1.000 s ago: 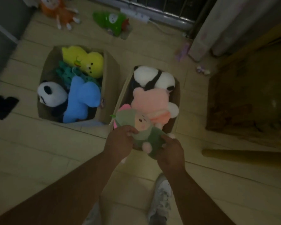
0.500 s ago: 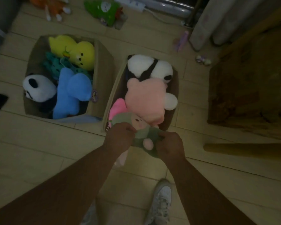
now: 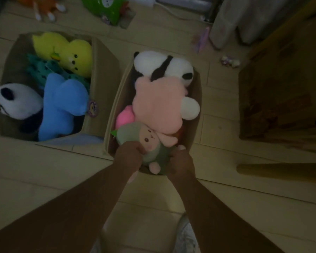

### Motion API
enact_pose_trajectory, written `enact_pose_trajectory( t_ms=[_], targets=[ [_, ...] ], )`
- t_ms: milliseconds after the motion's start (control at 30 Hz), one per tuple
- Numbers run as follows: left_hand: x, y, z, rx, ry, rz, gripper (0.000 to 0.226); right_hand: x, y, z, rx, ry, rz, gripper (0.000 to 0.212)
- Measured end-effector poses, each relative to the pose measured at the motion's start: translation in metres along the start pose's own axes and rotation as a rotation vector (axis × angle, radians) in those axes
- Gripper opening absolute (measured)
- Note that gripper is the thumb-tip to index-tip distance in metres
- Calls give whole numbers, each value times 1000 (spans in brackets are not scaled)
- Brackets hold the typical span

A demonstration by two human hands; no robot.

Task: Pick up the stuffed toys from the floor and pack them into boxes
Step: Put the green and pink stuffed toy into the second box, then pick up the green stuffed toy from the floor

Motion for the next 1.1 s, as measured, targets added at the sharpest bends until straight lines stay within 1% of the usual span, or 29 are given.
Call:
enact_pose_trajectory(
  t_ms=[100,133,200,233,267,300,367,433,533,600,667,800,933,1100],
  targets=[
    [10,-3,-3,-18,-25,-8,20,8,2,3,35,-32,14,27],
    [15,-2,-3,-70,-52,8,18,11,0,8,36,-34,14,26],
    [26,3,5,-257,-73,44,18,17,-7,24,37,-33,16,21],
    [33,7,14,-320,-54,66,16,21,-13,35,32,-30,19,19],
    [39,13,24,-325,-36,83,18,25,-21,46,9,-12,27,20],
    [48,22,36,-291,-25,88,24,30,-31,60,-41,16,35,20],
    [67,44,62,-124,9,55,33,43,-52,91,-162,105,71,24],
    [92,69,90,77,7,-19,31,63,-75,123,-195,149,122,28],
    [142,94,133,277,9,-98,22,107,-110,174,-250,170,163,31],
    [182,110,165,327,34,-123,22,144,-132,220,-295,238,188,31],
    [223,131,201,383,47,-148,25,180,-156,270,-288,297,194,31],
    [300,184,281,490,61,-253,18,240,-207,371,-295,395,201,34],
    [382,241,367,517,156,-389,19,304,-263,460,-296,498,290,35],
    [489,285,458,520,251,-537,19,395,-325,552,-279,631,377,36]
  ],
)
Point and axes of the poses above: each hand's wrist, its own x-axis away from the middle knuckle, its own z-axis out of the back of the hand, y = z × x, the point moved 6 cm from there along -x, towards the middle knuckle, and after that the axes turned 11 degrees about z, right-handed, at the moved point
